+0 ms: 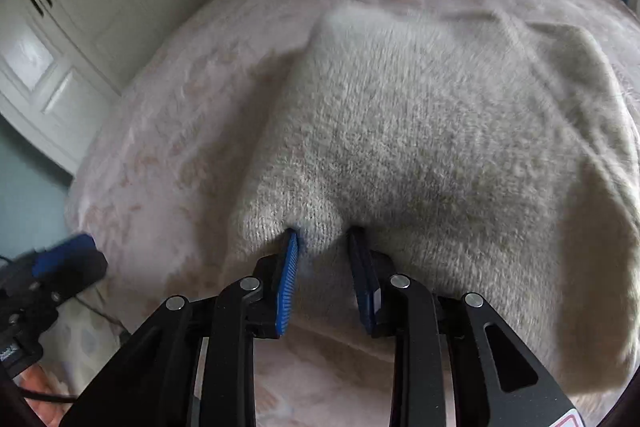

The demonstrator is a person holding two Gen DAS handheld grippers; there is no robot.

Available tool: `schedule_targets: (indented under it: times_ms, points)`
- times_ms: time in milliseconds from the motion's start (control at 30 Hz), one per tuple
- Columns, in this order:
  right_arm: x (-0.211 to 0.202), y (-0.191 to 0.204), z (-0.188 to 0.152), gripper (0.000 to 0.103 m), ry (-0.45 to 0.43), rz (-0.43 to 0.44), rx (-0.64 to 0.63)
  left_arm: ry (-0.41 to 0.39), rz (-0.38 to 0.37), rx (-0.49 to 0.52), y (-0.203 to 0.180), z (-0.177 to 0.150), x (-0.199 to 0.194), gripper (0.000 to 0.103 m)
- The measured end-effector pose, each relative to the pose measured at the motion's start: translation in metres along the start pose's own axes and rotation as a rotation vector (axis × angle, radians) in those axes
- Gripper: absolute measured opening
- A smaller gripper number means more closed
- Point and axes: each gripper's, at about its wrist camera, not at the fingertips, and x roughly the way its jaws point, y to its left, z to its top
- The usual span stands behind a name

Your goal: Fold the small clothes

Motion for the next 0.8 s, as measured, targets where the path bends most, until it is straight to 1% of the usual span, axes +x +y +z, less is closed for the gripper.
schedule_targets:
  times_ms: [33, 100, 133, 167, 233, 267, 300, 367, 400, 433, 467, 500, 533, 567, 600, 633, 667, 733, 767, 800]
  points:
    - [-0.011, 0.004, 0.001, 0.028, -0.004, -0.003, 0.008, -0.003, 0.002, -0.008, 0.005, -0.001, -0.003, 0.044]
    - [-0.037, 0.011, 0.005, 0.028, -0.07, 0.009, 0.012, -0.013, 0.011, -0.024, 0.011, -0.001, -0.005, 0.047]
    - [-0.04, 0.012, 0.005, 0.028, -0.081, 0.005, 0.004, -0.013, 0.012, -0.032, 0.014, -0.001, -0.005, 0.047]
    - [-0.037, 0.011, 0.006, 0.027, -0.072, -0.006, -0.005, -0.011, 0.007, -0.038, 0.015, 0.0, -0.005, 0.047]
    - [-0.007, 0.005, 0.0, 0.026, 0.001, -0.037, -0.019, 0.0, -0.008, -0.044, 0.013, 0.001, -0.002, 0.047]
    - [0.001, 0.0, -0.003, 0.025, 0.008, -0.021, -0.01, 0.002, -0.016, -0.044, 0.012, 0.002, -0.002, 0.047]
    - [-0.004, -0.002, -0.001, 0.025, -0.005, -0.007, 0.006, 0.001, -0.025, -0.042, 0.009, 0.003, -0.004, 0.047]
    - [-0.027, -0.006, 0.004, 0.024, -0.035, 0.024, 0.05, -0.019, -0.019, -0.036, 0.008, 0.005, -0.011, 0.051]
    - [-0.049, -0.012, 0.005, 0.025, -0.094, 0.023, 0.068, -0.027, -0.009, -0.039, 0.01, 0.005, -0.014, 0.055]
    - [-0.061, -0.017, 0.006, 0.028, -0.127, 0.008, 0.072, -0.033, -0.005, -0.044, 0.012, 0.006, -0.015, 0.056]
    - [-0.073, -0.025, 0.006, 0.028, -0.156, -0.034, 0.074, -0.038, -0.004, -0.05, 0.014, 0.007, -0.016, 0.056]
    - [-0.08, -0.042, 0.003, 0.029, -0.171, -0.103, 0.082, -0.037, 0.001, -0.058, 0.016, 0.009, -0.015, 0.056]
    - [-0.078, -0.059, -0.001, 0.029, -0.162, -0.169, 0.096, -0.035, 0.005, -0.062, 0.016, 0.009, -0.014, 0.056]
    - [-0.071, -0.074, -0.004, 0.022, -0.136, -0.221, 0.111, -0.035, 0.007, -0.066, 0.015, 0.01, -0.013, 0.056]
    - [-0.053, -0.099, -0.011, 0.016, -0.074, -0.291, 0.135, -0.041, 0.007, -0.067, 0.013, 0.011, -0.012, 0.056]
    - [-0.043, -0.111, -0.016, 0.014, -0.056, -0.287, 0.139, -0.043, 0.007, -0.064, 0.011, 0.011, -0.012, 0.056]
    - [-0.044, -0.115, -0.019, 0.015, -0.077, -0.273, 0.133, -0.045, 0.004, -0.058, 0.007, 0.011, -0.013, 0.056]
    - [-0.058, -0.104, -0.011, 0.016, -0.085, -0.269, 0.13, -0.045, 0.005, -0.027, -0.001, 0.01, -0.014, 0.056]
    - [-0.069, -0.097, -0.008, 0.018, -0.121, -0.249, 0.133, -0.044, 0.011, -0.015, -0.004, 0.009, -0.015, 0.056]
    - [-0.082, -0.09, 0.0, 0.018, -0.172, -0.201, 0.139, -0.041, 0.016, -0.005, -0.006, 0.008, -0.015, 0.056]
